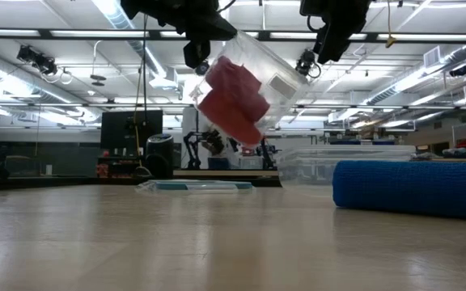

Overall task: Roll bandage
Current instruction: Open the transparent zip bag

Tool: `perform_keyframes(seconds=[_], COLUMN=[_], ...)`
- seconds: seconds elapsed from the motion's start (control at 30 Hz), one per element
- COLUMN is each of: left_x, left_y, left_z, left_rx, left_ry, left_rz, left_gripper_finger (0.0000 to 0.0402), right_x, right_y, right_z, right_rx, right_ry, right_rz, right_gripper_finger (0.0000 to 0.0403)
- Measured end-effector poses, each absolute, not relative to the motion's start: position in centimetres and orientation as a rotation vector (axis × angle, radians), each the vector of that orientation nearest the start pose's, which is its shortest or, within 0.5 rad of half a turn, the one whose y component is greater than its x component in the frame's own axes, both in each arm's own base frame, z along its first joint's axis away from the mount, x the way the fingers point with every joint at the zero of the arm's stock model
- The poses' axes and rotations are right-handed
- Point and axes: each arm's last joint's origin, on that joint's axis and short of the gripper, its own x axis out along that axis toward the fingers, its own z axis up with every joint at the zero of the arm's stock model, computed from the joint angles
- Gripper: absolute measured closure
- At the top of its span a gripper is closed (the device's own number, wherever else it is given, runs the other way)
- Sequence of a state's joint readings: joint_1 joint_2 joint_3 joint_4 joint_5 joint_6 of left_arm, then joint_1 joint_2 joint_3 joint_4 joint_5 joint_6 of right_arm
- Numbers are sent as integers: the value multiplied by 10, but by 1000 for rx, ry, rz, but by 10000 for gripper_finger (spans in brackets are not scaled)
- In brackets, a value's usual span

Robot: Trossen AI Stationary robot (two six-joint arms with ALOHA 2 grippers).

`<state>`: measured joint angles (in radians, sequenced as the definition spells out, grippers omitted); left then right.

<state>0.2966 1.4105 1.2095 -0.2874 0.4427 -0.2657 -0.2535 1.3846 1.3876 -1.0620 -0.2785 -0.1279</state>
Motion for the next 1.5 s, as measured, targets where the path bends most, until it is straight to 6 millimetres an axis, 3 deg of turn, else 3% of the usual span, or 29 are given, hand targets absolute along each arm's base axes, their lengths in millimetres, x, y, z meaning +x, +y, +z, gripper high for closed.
perform_keyframes(seconds=[0.4,0.97,1.2,1.5], left_x=[303,305,306,306], left_y=[80,80,80,80], left_z=[330,333,334,334], left_rx=[-436,-431,-446,-451], left_ry=[471,437,423,424], left_rz=[-82,-86,-83,-83], left_gripper_finger=[401,401,401,401], right_x=[259,263,267,269], right_y=[-61,-63,-64,-65], right_z=[342,344,327,327], right_rx=[100,60,81,93], right_ry=[999,952,951,927], right_rz=[33,36,25,12], right_gripper_finger=[273,273,273,295])
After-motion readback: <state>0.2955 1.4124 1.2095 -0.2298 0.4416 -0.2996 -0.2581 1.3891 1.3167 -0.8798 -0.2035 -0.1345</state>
